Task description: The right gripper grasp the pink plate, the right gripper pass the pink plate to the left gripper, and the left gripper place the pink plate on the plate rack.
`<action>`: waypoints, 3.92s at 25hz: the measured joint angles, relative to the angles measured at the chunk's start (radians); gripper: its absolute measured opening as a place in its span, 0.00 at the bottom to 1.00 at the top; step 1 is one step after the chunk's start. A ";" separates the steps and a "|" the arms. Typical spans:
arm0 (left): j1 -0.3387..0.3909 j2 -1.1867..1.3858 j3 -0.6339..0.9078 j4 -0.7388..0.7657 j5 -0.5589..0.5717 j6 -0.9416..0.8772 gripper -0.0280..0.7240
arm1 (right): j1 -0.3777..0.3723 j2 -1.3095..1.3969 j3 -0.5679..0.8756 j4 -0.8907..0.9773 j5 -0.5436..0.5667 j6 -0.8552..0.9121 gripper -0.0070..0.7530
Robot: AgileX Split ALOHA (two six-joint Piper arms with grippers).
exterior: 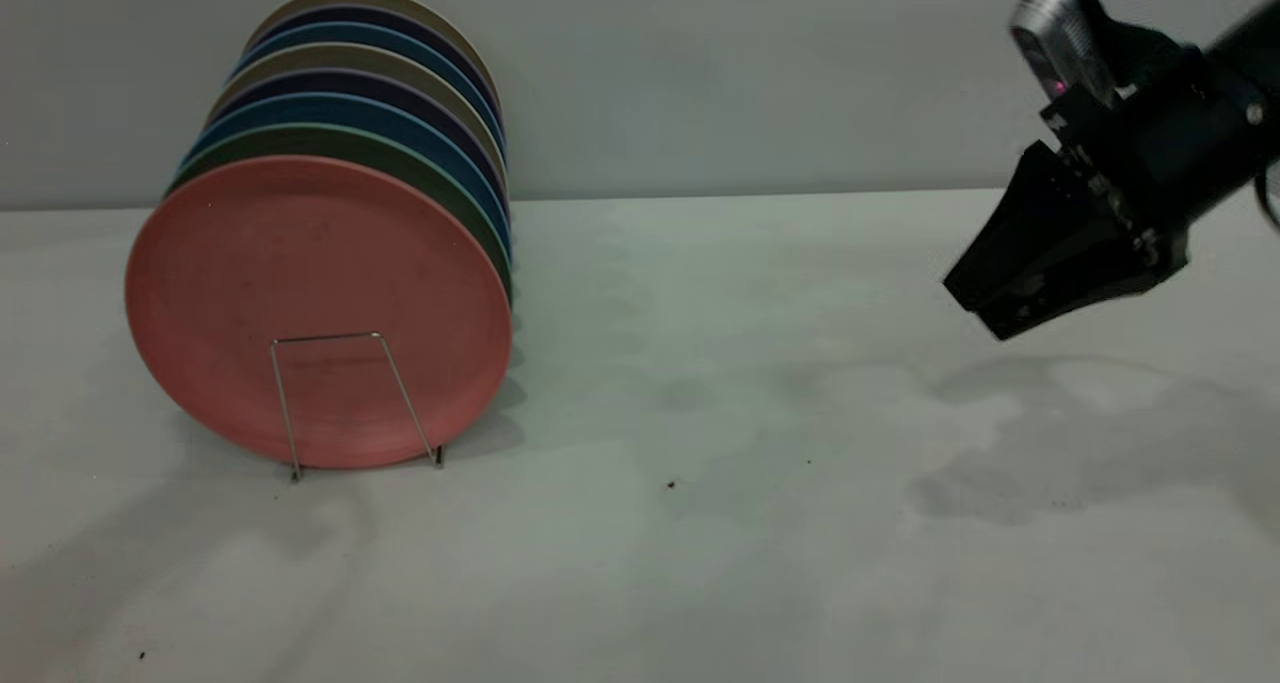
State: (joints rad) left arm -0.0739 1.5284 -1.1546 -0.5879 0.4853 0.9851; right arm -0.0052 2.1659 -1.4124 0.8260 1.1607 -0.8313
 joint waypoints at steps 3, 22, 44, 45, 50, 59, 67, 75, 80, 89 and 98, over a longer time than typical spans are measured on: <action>0.034 0.000 0.000 0.147 0.089 -0.383 0.71 | 0.043 -0.038 -0.100 -0.261 0.020 0.239 0.52; 0.091 -0.323 0.000 0.569 0.613 -0.952 0.67 | 0.056 -0.612 -0.011 -0.758 0.062 0.700 0.39; 0.091 -1.127 0.542 0.588 0.648 -0.953 0.66 | 0.056 -1.557 0.613 -0.746 0.079 0.648 0.38; 0.091 -1.159 0.557 0.588 0.653 -0.953 0.66 | 0.056 -1.588 0.636 -0.746 0.079 0.646 0.38; 0.091 -1.300 0.624 0.588 0.663 -0.953 0.66 | 0.056 -1.731 0.764 -0.746 0.079 0.645 0.38; 0.091 -1.466 0.653 0.588 0.667 -0.953 0.66 | 0.056 -1.839 0.903 -0.749 0.038 0.645 0.38; 0.091 -1.487 0.668 0.588 0.652 -0.949 0.66 | 0.056 -1.852 0.937 -0.748 -0.030 0.646 0.38; 0.091 -1.487 0.668 0.588 0.652 -0.950 0.66 | 0.056 -1.857 0.940 -0.748 -0.032 0.646 0.38; 0.091 -1.487 0.668 0.581 0.651 -0.950 0.66 | 0.056 -1.857 0.940 -0.748 -0.032 0.646 0.38; 0.091 -1.489 0.668 0.580 0.651 -0.950 0.66 | 0.056 -1.857 0.940 -0.748 -0.032 0.646 0.38; 0.091 -1.492 0.668 0.580 0.651 -0.951 0.66 | 0.056 -2.045 0.940 -0.748 -0.032 0.646 0.38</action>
State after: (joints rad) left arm 0.0175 0.0368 -0.4867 -0.0080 1.1363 0.0339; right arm 0.0507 0.1204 -0.4723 0.0782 1.1290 -0.1848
